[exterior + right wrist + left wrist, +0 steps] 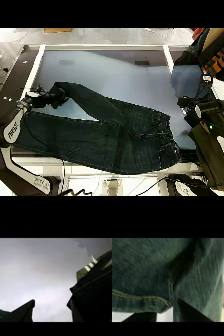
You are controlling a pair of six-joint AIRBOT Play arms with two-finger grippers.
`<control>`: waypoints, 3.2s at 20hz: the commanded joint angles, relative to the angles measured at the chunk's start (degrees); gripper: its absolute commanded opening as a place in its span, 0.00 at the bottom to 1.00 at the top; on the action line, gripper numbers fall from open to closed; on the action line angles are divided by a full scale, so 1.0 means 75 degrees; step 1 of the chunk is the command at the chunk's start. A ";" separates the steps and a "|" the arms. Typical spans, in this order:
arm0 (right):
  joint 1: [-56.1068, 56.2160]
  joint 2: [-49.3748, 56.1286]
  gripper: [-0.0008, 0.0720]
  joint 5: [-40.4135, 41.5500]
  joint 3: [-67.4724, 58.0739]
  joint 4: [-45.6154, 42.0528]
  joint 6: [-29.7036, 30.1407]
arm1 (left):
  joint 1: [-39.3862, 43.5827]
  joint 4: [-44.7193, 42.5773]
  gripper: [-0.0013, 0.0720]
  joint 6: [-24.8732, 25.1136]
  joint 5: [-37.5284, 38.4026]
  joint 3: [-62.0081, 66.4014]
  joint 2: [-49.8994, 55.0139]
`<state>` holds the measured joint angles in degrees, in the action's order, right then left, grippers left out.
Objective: Fold the clothes and pants, and hang the long-sleeved shirts on hangers.
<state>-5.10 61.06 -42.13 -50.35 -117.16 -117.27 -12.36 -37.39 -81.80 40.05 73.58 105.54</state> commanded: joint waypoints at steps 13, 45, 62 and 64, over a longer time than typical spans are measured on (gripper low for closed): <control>-0.0082 0.0003 0.61 0.0009 -0.0009 -0.0210 -0.0006 | -0.1440 -0.1693 0.05 0.0621 0.1271 0.2713 -0.1725; -0.3005 0.1469 0.40 -0.1011 0.0032 0.7615 0.5852 | -0.1792 -0.8378 0.06 0.1617 0.6577 0.4115 -0.0562; -0.2736 0.3622 0.19 -0.1676 -0.0055 1.0296 0.9151 | -0.1792 -0.8384 0.06 0.1620 0.6545 0.4115 -0.0562; -0.2570 0.3622 0.05 -0.1751 -0.0347 1.0302 0.9413 | -0.1781 -0.8335 0.06 0.1620 0.6510 0.4118 -0.0565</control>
<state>-25.58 88.12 -54.24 -51.20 -43.31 -51.16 -25.80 -100.25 -69.67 89.14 104.47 101.30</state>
